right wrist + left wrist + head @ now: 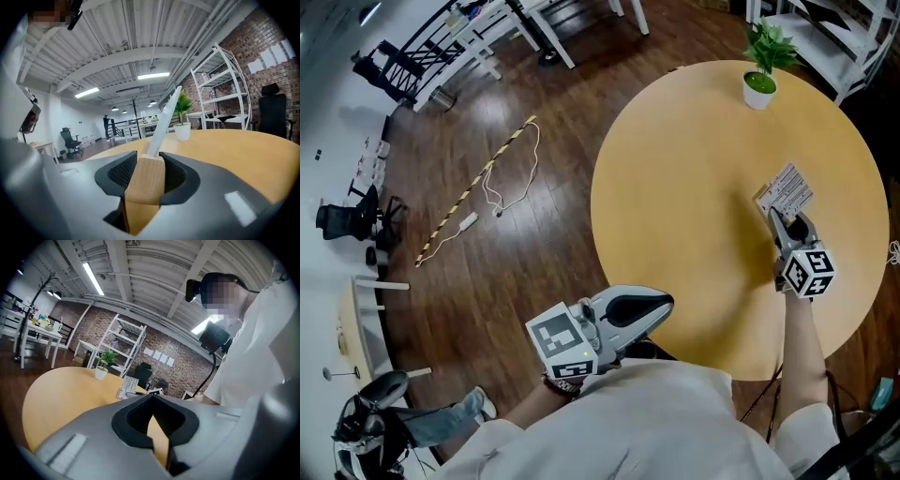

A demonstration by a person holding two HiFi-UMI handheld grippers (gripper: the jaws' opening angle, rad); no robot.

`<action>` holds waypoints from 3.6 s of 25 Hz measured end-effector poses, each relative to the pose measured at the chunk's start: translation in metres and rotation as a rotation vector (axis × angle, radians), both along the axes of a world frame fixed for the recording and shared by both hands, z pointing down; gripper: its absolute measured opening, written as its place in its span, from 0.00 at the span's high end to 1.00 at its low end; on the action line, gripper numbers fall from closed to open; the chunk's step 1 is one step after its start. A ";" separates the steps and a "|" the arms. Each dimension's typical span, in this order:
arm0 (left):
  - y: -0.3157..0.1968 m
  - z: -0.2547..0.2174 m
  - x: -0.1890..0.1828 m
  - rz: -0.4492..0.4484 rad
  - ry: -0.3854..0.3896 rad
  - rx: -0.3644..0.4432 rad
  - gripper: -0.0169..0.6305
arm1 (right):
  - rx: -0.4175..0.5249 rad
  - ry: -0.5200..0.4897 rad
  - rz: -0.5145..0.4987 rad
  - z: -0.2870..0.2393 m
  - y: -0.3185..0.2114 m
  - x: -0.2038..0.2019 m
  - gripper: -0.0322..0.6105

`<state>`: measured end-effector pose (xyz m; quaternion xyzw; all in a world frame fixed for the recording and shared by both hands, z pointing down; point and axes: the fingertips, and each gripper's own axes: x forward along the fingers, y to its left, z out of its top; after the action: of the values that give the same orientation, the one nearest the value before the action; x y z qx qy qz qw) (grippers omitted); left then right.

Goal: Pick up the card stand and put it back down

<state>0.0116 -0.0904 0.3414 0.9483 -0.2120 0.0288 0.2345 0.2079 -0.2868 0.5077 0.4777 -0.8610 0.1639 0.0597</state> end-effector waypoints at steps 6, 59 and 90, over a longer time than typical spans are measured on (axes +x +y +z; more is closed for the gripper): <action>-0.039 0.041 -0.002 -0.061 -0.027 -0.080 0.98 | -0.027 0.118 -0.124 0.057 -0.062 -0.023 0.71; 0.169 0.021 -0.140 0.207 0.119 -0.050 0.98 | 0.191 -0.057 0.225 -0.213 0.404 -0.182 0.49; 0.298 -0.062 -0.053 0.423 0.180 0.104 0.98 | 0.317 -0.024 0.089 -0.255 0.508 -0.192 0.52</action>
<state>-0.0418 0.2074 0.2796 0.9812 0.0120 -0.0185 0.1919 0.0155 0.2216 0.2530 0.5167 -0.8548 0.0340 -0.0339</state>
